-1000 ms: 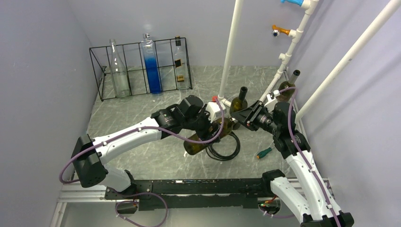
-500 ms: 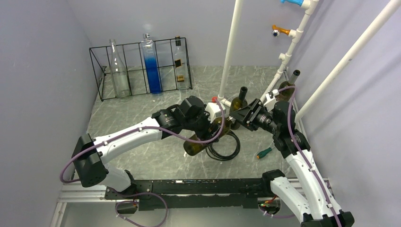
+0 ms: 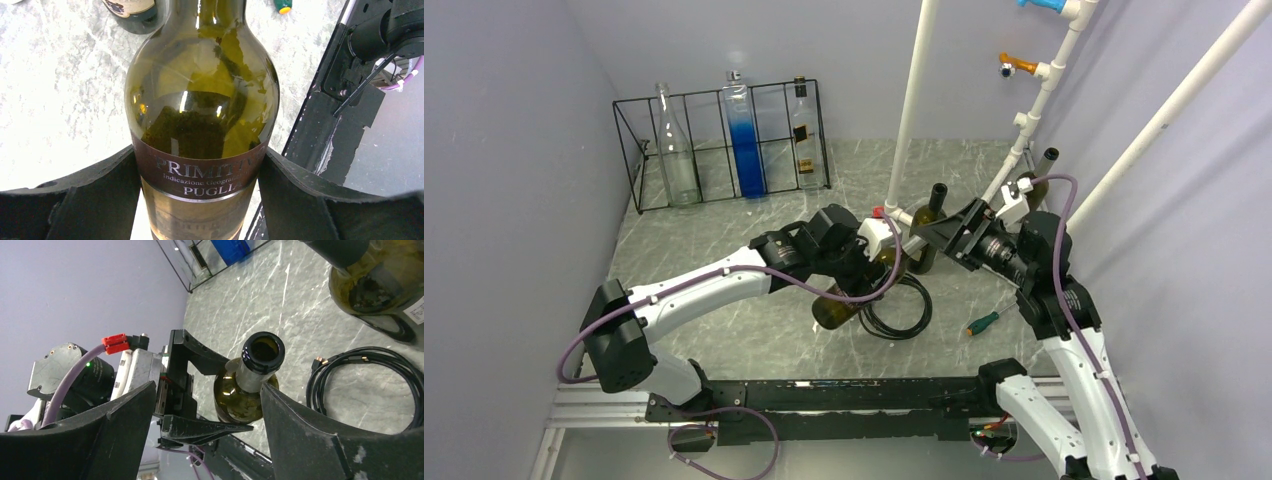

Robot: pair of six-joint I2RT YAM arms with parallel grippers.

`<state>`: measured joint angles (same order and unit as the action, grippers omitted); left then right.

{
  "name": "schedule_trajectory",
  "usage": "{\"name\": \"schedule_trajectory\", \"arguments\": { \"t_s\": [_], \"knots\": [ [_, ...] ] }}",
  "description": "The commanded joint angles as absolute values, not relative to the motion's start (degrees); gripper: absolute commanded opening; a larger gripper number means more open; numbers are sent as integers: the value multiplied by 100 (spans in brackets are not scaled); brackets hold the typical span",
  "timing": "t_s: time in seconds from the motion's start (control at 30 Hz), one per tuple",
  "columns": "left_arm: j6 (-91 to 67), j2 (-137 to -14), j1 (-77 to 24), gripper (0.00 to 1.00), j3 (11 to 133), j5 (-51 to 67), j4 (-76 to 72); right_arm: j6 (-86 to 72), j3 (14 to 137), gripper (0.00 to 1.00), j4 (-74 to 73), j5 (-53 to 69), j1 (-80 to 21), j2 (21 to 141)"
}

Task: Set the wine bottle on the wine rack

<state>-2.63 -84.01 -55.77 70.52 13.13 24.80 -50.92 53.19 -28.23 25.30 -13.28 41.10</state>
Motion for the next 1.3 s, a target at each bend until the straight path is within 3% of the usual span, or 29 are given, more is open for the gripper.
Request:
{"name": "schedule_trajectory", "arguments": {
  "t_s": [0.0, 0.67, 1.27],
  "knots": [
    [-178, -8179, -5599, 0, 7217, 1204, 2057, -4746, 5748, 80, -3127, 2230, -1336, 3973],
    [184, -7356, -5590, 0, 6743, 340, 1674, -3979, 6485, 80, -4137, 1114, -1336, 3725],
    [338, -6211, -4862, 0, 5852, -879, 708, -3577, 5895, 82, -3965, 811, -1332, 3488]
  ]
}}
